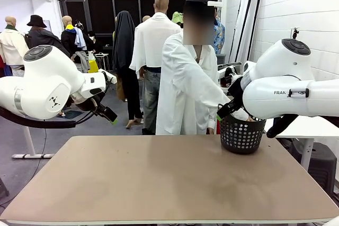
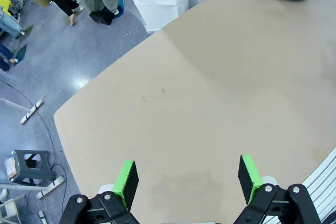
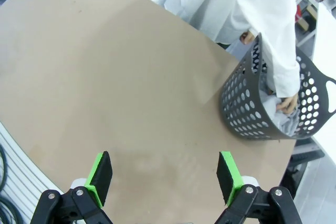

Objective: Fold the training pants.
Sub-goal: Grab both ends of the Training pants handed by a person.

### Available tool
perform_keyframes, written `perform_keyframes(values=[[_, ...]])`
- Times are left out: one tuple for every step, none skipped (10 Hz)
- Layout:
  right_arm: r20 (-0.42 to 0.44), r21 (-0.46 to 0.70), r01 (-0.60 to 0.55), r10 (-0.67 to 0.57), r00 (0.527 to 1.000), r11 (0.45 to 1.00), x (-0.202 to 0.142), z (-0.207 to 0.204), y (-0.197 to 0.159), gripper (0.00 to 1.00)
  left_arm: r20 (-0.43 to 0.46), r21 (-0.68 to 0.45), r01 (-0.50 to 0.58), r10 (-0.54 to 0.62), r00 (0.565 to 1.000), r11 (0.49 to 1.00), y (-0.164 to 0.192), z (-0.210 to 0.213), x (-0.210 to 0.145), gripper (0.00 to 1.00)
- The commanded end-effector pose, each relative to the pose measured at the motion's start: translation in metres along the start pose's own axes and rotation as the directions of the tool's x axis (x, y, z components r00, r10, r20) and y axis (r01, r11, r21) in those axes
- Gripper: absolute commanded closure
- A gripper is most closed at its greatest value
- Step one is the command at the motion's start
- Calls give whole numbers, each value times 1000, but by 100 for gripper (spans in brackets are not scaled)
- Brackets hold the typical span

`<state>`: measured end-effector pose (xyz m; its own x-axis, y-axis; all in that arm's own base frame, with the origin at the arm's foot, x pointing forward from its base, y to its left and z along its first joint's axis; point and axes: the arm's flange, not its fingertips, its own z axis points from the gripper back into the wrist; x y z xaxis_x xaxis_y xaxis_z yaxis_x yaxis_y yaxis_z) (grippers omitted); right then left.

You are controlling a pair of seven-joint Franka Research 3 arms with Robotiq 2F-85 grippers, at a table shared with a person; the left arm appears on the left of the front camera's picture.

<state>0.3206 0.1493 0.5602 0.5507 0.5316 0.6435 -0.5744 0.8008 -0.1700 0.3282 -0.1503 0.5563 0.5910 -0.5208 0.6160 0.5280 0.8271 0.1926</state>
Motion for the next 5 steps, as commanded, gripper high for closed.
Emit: perform_keyframes(values=[[7, 4, -2, 2, 1000, 1000, 1, -1, 1, 0, 10, 1, -1, 1, 1000, 1000, 1, 1, 1, 0], [7, 4, -2, 2, 1000, 1000, 1, -1, 1, 0, 10, 1, -1, 1, 1000, 1000, 1, 1, 1, 0], [7, 4, -2, 2, 1000, 1000, 1, -1, 1, 0, 10, 1, -1, 1, 1000, 1000, 1, 1, 1, 0], [7, 4, -2, 2, 1000, 1000, 1, -1, 1, 0, 10, 1, -1, 1, 1000, 1000, 1, 1, 1, 0], [7, 4, -2, 2, 1000, 1000, 1, -1, 1, 0, 10, 1, -1, 1, 1000, 1000, 1, 1, 1, 0]])
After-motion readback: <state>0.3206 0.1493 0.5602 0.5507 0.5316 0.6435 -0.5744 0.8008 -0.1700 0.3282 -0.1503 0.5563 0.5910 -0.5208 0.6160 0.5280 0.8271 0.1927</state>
